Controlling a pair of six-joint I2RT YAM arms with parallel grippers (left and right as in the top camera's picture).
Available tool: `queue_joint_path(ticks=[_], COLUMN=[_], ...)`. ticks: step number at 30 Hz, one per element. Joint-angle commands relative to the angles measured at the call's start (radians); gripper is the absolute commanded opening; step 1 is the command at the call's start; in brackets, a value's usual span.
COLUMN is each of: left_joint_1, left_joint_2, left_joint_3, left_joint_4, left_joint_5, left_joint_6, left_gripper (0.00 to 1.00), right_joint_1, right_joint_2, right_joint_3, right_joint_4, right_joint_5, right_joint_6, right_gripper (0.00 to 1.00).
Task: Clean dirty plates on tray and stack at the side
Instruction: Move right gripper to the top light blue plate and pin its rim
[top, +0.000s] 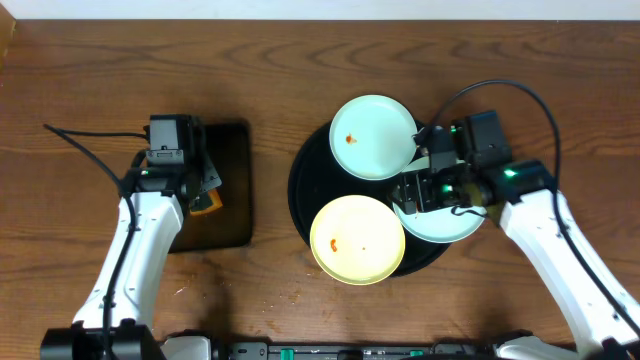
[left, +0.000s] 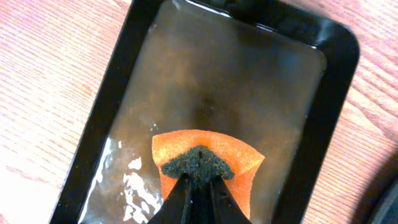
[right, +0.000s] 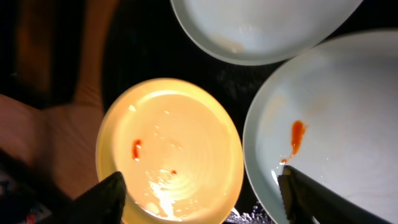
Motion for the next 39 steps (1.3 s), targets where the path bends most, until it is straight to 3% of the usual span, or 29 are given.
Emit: queue_joint_path(ticks=[1, 5, 8, 16, 22, 29, 33, 36, 39], left_joint_1=[0.003, 0.003, 0.003, 0.003, 0.003, 0.003, 0.003, 0.003, 0.003], left_joint_2=[0.056, 0.139, 0.219, 0.166, 0.132, 0.131, 0.131, 0.131, 0.131], left_joint_3=[-0.008, -0.008, -0.008, 0.000, 0.000, 0.000, 0.000, 0.000, 0.000], left_joint_4=[0.011, 0.014, 0.021, 0.019, 0.000, -0.001, -0.020, -0.034, -0.038], left_joint_5=[-0.006, -0.005, -0.005, 0.045, 0.051, 0.052, 0.052, 0.051, 0.051], left_joint_6=[0.006, 0.006, 0.005, 0.006, 0.006, 0.005, 0.005, 0.005, 0.005], left_gripper=[0.07, 0.08, 0.16, 0.40, 0.45, 0.50, 0.63, 0.66, 0.67], right_joint_1=[0.019, 0.017, 0.011, 0.003, -0.050, -0.110, -0.131, -0.144, -0.159], right_joint_2=[0.074, 0.113, 0.114, 0.116, 0.161, 0.364, 0.573, 0.643, 0.682], right_joint_3=[0.016, 0.016, 0.016, 0.016, 0.089, 0.330, 0.485, 0.516, 0.516], right_joint_4=[0.005, 0.009, 0.026, 0.214, 0.236, 0.142, 0.077, 0.080, 0.069], right_joint_5=[0.051, 0.091, 0.224, 0.120, 0.131, 0.125, 0.125, 0.125, 0.124], right_joint_6=[0.044, 0.044, 0.075, 0.024, 0.023, -0.060, -0.089, -0.094, -0.097], right_gripper=[0.68, 0.65, 0.63, 0.56, 0.52, 0.51, 0.48, 0.41, 0.41])
